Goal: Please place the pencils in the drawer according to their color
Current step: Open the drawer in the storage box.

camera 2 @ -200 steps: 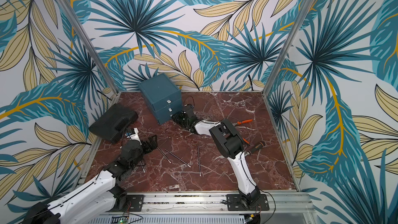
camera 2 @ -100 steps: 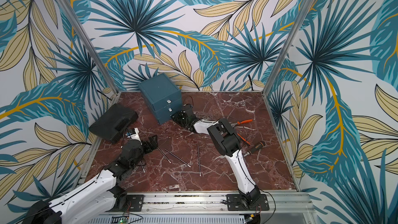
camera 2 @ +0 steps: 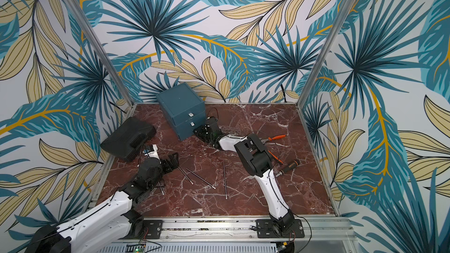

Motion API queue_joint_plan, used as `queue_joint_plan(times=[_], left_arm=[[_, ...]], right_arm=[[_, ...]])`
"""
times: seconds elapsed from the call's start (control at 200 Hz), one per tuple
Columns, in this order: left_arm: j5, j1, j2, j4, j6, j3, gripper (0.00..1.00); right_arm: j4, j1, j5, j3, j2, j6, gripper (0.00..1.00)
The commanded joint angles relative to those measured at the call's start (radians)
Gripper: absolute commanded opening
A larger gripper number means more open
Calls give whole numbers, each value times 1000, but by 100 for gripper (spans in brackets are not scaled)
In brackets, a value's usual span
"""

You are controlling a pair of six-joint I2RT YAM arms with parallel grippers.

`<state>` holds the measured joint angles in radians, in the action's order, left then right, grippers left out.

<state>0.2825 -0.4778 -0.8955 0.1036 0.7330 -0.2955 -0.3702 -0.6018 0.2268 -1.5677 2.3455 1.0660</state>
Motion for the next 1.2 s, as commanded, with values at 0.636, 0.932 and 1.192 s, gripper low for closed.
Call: queue_joint_plan(times=[0.636, 0.932, 1.192], left_arm=[[-14, 5, -24, 40, 7, 4, 100], [-12, 5, -25, 41, 6, 5, 100], [-16, 5, -22, 40, 9, 6, 100]], right_arm=[[-48, 5, 18, 26, 18, 11, 7], [-74, 4, 12, 88, -8, 22, 4], [-80, 5, 11, 145, -42, 18, 2]])
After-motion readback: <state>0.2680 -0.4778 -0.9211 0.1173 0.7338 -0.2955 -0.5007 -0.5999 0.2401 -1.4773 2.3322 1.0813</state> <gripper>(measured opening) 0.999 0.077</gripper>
